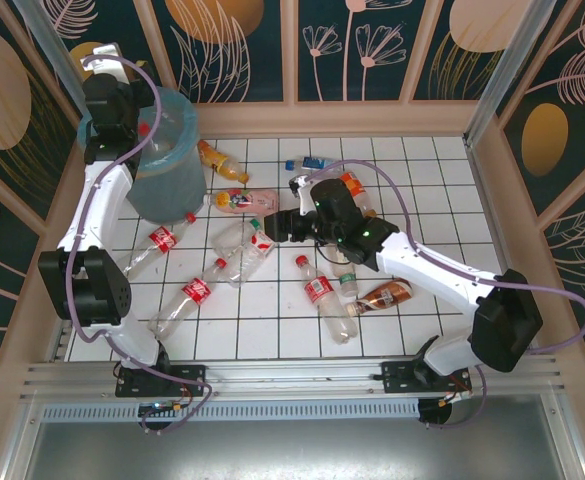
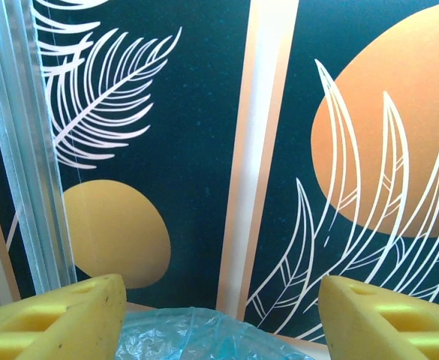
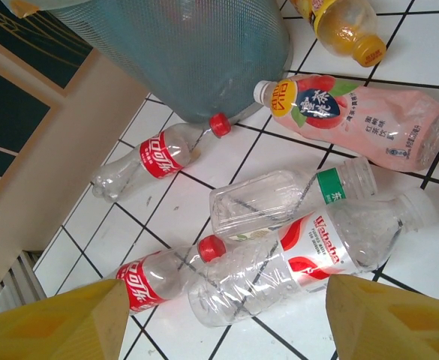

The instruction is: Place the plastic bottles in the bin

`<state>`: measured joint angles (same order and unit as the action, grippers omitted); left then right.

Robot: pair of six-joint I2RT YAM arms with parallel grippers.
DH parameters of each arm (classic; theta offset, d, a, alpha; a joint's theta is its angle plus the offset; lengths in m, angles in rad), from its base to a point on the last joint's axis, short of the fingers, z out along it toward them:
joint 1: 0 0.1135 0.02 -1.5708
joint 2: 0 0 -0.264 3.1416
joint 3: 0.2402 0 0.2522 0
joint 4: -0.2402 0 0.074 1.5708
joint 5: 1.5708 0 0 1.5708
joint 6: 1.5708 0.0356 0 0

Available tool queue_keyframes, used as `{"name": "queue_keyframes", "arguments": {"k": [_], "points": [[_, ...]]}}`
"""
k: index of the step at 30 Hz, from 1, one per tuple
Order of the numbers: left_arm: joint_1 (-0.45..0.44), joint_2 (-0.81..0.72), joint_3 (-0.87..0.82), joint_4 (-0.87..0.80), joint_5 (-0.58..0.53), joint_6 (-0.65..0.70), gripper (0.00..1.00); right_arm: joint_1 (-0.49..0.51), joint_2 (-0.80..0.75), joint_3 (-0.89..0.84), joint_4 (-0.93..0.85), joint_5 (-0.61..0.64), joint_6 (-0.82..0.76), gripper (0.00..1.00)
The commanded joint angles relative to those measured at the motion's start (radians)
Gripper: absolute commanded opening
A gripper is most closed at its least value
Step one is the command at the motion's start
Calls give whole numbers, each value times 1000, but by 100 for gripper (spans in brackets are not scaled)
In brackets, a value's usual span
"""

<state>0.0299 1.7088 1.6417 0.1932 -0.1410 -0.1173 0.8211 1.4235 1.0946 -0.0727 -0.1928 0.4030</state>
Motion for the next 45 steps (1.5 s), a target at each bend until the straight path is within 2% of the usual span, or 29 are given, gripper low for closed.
{"name": "queue_keyframes", "arguments": {"k": [1,8,14,21,24,26,29,32,34,36,40,45], "points": [[0,-13,-13,55,10,8,68,9,8,16,31,-11,8,71],[0,-20,4,23,54,0,67,9,27,29,29,-23,13,71],[0,-24,87,-84,112,-19,66,9,17,52,-19,-8,-6,71],[-20,-121,128,-255,105,-33,63,19,-69,33,-248,70,-56,71],[-107,-186,106,-345,16,36,63,62,-118,-8,-360,135,-44,70],[-196,-226,76,-400,-16,65,63,96,-152,-57,-406,180,-7,70],[-313,-272,1,-463,-28,35,63,115,-195,-138,-423,204,63,70],[-466,-290,-84,-516,-126,52,63,139,-195,-181,-447,241,97,71],[-568,-283,-130,-562,-147,28,64,154,-171,-191,-490,272,115,73],[-617,-293,-198,-562,-81,-51,64,160,-158,-208,-510,286,127,77],[-674,-316,-370,-501,60,-206,64,166,-152,-253,-505,297,147,78],[-732,-299,-491,-484,124,-335,64,168,-127,-279,-495,300,153,81]]}}
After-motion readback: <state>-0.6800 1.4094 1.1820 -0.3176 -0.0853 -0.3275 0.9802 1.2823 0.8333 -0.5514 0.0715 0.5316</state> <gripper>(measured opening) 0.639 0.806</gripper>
